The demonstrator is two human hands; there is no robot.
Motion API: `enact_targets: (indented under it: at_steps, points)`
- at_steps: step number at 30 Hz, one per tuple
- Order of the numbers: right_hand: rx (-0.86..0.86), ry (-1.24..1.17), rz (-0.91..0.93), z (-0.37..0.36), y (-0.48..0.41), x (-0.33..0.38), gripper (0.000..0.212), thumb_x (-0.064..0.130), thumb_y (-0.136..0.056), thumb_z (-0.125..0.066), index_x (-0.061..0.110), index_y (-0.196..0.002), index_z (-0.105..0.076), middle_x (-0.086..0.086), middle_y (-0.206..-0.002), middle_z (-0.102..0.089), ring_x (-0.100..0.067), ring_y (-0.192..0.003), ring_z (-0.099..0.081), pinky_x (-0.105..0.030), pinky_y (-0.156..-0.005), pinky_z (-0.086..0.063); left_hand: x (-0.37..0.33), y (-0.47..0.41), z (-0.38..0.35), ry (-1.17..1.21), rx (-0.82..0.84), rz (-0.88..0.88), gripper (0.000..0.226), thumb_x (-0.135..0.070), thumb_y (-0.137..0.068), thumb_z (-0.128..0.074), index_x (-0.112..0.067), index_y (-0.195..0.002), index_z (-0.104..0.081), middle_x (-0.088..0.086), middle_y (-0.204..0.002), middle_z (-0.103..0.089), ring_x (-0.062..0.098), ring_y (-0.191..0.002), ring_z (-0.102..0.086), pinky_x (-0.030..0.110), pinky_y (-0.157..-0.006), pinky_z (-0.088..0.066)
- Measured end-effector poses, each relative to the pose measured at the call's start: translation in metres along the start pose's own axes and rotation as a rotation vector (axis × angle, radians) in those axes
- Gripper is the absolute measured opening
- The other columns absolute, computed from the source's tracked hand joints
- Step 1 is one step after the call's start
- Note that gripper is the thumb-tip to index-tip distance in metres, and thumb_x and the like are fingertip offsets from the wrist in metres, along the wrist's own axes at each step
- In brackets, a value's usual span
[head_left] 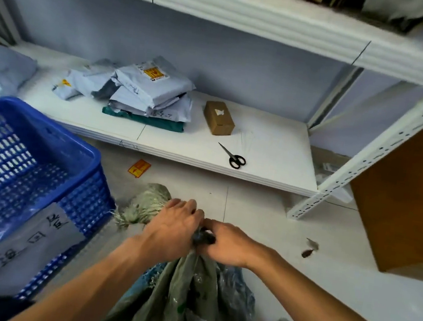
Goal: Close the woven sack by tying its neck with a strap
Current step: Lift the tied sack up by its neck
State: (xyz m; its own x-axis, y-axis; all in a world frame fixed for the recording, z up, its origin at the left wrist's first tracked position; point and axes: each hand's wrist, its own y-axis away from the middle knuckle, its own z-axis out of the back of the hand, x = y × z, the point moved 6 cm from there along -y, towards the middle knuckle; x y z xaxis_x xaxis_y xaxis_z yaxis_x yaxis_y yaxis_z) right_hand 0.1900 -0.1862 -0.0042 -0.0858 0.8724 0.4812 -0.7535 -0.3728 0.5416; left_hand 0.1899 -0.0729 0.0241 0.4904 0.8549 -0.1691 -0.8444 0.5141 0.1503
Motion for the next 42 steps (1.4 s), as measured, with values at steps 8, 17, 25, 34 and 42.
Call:
enact_targets:
  at_steps: [8, 17, 25, 34, 42]
  points:
    - [-0.356, -0.262, -0.061, -0.033, 0.086, 0.010, 0.035, 0.047, -0.085, -0.061, 0.035, -0.118, -0.059, 0.003, -0.113, -0.072, -0.022, -0.096, -0.069, -0.043, -0.084, -0.056, -0.064, 0.060, 0.019, -0.128, -0.205, -0.127, 0.039, -0.015, -0.073, -0.055, -0.017, -0.112, -0.054, 0.002, -0.105, -0.058, 0.025, -0.104, -0.055, 0.047, -0.118, -0.027]
    - [-0.476, -0.607, -0.113, -0.050, 0.114, 0.024, 0.011, 0.019, -0.091, -0.059, 0.022, -0.092, -0.070, -0.001, -0.083, -0.075, -0.020, -0.052, -0.066, -0.045, -0.072, -0.060, -0.082, 0.126, 0.046, -0.066, -0.415, 0.057, 0.033, -0.035, -0.083, -0.059, -0.019, -0.112, -0.058, 0.001, -0.115, -0.053, 0.021, -0.109, -0.052, 0.036, -0.103, -0.040]
    - [-0.473, -0.526, 0.058, -0.044, 0.125, 0.069, 0.025, 0.030, -0.096, -0.063, 0.019, -0.119, -0.063, 0.002, -0.115, -0.069, -0.013, -0.091, -0.068, -0.023, -0.073, -0.051, -0.037, 0.180, 0.016, 0.470, 0.022, 0.382, 0.048, -0.069, -0.091, -0.046, -0.030, -0.110, -0.065, -0.005, -0.106, -0.067, 0.013, -0.095, -0.063, 0.034, -0.087, -0.054]
    - [-0.483, -0.297, 0.267, -0.029, 0.142, 0.095, 0.021, 0.036, -0.098, -0.058, 0.025, -0.115, -0.058, 0.002, -0.116, -0.068, -0.022, -0.105, -0.065, -0.042, -0.088, -0.055, -0.015, 0.185, 0.050, 0.598, -0.024, 0.483, 0.084, -0.094, -0.075, -0.036, -0.044, -0.142, -0.043, -0.007, -0.150, -0.047, 0.016, -0.140, -0.039, 0.045, -0.119, -0.030]
    - [-0.430, -0.236, 0.386, 0.012, 0.159, 0.184, 0.034, 0.034, -0.105, -0.044, 0.024, -0.137, -0.051, -0.002, -0.137, -0.057, -0.026, -0.128, -0.054, -0.034, -0.098, -0.044, 0.017, 0.201, 0.121, 0.844, -0.329, 0.502, 0.071, -0.080, -0.077, -0.058, -0.030, -0.129, -0.059, -0.009, -0.122, -0.067, 0.011, -0.113, -0.062, 0.037, -0.106, -0.048]
